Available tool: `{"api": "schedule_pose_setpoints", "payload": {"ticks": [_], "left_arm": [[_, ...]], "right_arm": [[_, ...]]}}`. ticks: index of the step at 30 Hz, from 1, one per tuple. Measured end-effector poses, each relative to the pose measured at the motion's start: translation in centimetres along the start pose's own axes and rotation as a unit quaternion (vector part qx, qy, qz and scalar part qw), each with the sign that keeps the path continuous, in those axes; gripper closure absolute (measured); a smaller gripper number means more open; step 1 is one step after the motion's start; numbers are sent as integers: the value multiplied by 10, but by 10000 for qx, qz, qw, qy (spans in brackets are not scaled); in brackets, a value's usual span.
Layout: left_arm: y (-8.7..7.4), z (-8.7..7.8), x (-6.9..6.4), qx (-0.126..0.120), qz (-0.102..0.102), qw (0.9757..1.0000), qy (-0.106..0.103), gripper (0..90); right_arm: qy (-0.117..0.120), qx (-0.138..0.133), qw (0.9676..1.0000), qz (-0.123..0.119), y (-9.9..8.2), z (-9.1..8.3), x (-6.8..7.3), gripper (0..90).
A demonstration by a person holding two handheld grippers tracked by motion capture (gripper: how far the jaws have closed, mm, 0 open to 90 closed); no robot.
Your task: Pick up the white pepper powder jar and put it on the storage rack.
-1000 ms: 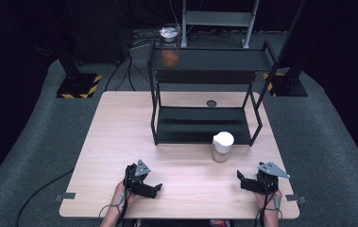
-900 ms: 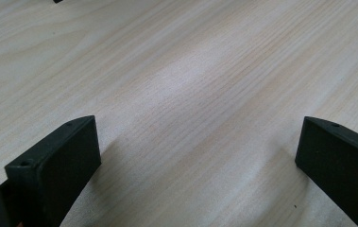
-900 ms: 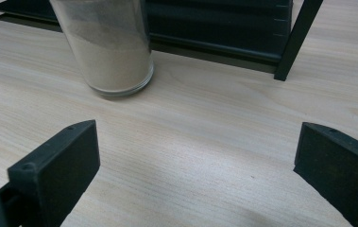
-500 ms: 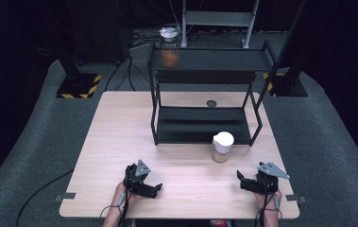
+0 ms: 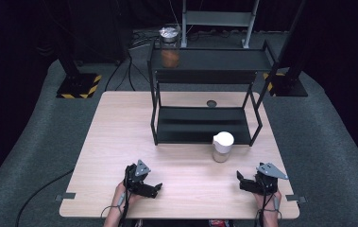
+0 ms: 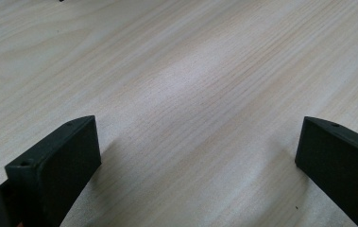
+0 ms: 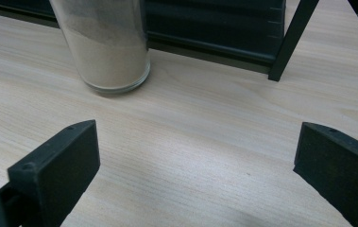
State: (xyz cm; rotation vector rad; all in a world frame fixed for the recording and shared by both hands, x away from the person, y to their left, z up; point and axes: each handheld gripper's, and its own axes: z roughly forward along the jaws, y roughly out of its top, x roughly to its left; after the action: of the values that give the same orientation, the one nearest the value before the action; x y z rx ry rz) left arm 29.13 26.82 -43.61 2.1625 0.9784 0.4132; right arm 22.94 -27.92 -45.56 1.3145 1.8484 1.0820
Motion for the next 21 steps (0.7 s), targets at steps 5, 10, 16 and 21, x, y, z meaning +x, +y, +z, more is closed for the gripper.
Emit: {"api": "schedule_pose_setpoints", "payload": {"ticks": [5, 10, 16, 21], "left_arm": [[0, 0, 0, 4, -6, 10000, -2, 1], [0, 0, -1, 4, -59, 10000, 50, 0], [0, 0, -1, 4, -64, 10000, 51, 0], [0, 0, -1, 5, -62, 10000, 51, 0]], "right_arm": [[-201, 108, 9997, -49, 3, 1, 8, 0], [-294, 196, 9994, 3, 6, 1, 11, 0], [-294, 288, 9991, 59, 16, 6, 17, 0], [-201, 153, 9996, -118, 34, 12, 31, 0]]}}
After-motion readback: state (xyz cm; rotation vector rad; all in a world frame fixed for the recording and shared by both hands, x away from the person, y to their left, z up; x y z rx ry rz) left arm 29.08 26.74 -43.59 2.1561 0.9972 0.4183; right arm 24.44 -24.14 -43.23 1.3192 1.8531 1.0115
